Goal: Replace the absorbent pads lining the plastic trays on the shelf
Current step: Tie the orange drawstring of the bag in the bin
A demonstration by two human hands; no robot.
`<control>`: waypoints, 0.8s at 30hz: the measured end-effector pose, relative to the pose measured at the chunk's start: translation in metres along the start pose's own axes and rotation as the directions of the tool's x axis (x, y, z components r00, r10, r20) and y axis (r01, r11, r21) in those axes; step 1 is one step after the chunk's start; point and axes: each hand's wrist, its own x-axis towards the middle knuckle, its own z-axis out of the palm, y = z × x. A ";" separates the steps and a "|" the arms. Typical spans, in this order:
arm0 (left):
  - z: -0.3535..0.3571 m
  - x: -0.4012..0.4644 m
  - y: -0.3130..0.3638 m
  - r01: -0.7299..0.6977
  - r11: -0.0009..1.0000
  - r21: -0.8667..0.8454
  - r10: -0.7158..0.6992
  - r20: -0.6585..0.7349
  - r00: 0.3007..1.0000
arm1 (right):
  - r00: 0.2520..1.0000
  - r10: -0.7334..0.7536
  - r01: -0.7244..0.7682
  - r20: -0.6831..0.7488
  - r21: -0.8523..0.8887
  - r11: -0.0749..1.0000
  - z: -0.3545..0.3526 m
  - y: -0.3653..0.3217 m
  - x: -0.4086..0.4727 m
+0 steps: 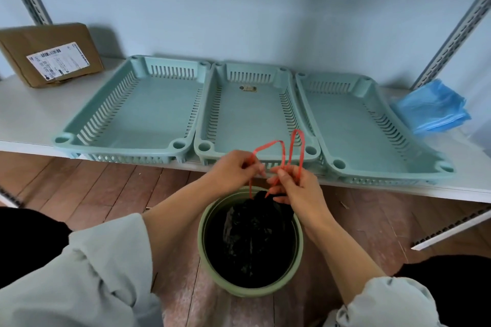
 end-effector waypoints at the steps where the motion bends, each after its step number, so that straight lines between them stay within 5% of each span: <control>1: -0.007 -0.001 0.011 -0.042 0.998 0.043 0.045 -0.082 0.996 | 1.000 -0.004 0.004 0.015 -0.027 1.000 -0.001 0.002 -0.001; 5: -0.026 -0.012 0.062 -0.150 0.982 -0.115 0.139 -0.098 0.985 | 0.985 -0.094 0.125 0.144 -0.226 0.966 0.014 0.002 -0.007; 9: -0.025 -0.017 0.080 -0.182 0.937 -0.298 0.187 -0.014 0.982 | 0.984 -0.177 0.178 0.013 -0.096 0.979 0.021 -0.007 -0.006; 13: -0.018 -0.006 0.029 -0.046 0.930 -0.364 0.021 -0.073 0.997 | 0.992 -0.130 0.130 -0.003 0.029 0.991 0.008 -0.007 -0.007; 19: 0.023 -0.020 -0.019 -0.058 0.974 -0.217 0.122 0.293 0.948 | 0.993 -0.063 0.078 -0.101 0.153 0.985 0.006 -0.003 -0.007; 24: 0.057 -0.022 -0.022 -0.208 0.978 0.025 0.195 0.251 0.948 | 0.992 -0.096 0.095 -0.086 -0.015 0.995 0.008 -0.010 -0.006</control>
